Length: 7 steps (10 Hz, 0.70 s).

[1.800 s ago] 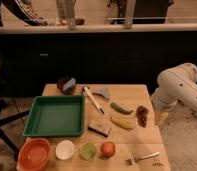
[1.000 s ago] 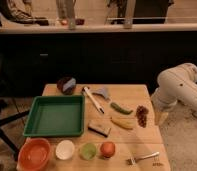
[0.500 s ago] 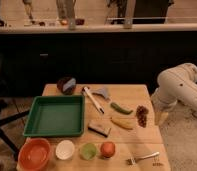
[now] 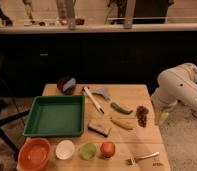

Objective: Place apple in table surface

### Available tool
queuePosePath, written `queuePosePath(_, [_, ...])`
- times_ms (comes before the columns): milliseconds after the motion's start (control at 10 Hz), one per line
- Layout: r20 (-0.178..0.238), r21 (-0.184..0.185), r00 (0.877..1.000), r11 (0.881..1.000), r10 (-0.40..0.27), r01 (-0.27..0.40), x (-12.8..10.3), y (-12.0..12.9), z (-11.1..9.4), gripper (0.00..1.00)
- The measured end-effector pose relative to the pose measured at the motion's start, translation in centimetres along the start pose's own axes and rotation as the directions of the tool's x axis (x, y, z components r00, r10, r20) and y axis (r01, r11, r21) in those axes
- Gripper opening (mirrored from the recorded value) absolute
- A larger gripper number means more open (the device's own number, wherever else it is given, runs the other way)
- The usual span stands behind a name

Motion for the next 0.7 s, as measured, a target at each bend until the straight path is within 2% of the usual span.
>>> queuePosePath(100, [0.019, -0.005, 0.999, 1.0, -0.028, 0.028, -0.3, 0.3, -0.1, 0.8])
queuePosePath(200, [0.045, -0.008, 0.995, 0.996, -0.094, 0.094, -1.1, 0.8, -0.3, 0.8])
queuePosePath(300, [0.085, -0.005, 0.972, 0.975, -0.221, 0.222, -2.5, 1.5, -0.5, 0.8])
queuePosePath(400, [0.121, 0.003, 0.933, 0.94, -0.34, 0.342, -4.0, 2.3, -0.7, 0.8])
queuePosePath(500, [0.151, 0.019, 0.881, 0.893, -0.448, 0.45, -5.4, 3.0, -0.8, 0.8])
queuePosePath(700, [0.18, 0.062, 0.748, 0.766, -0.639, 0.64, -7.7, 5.4, -1.0, 0.8])
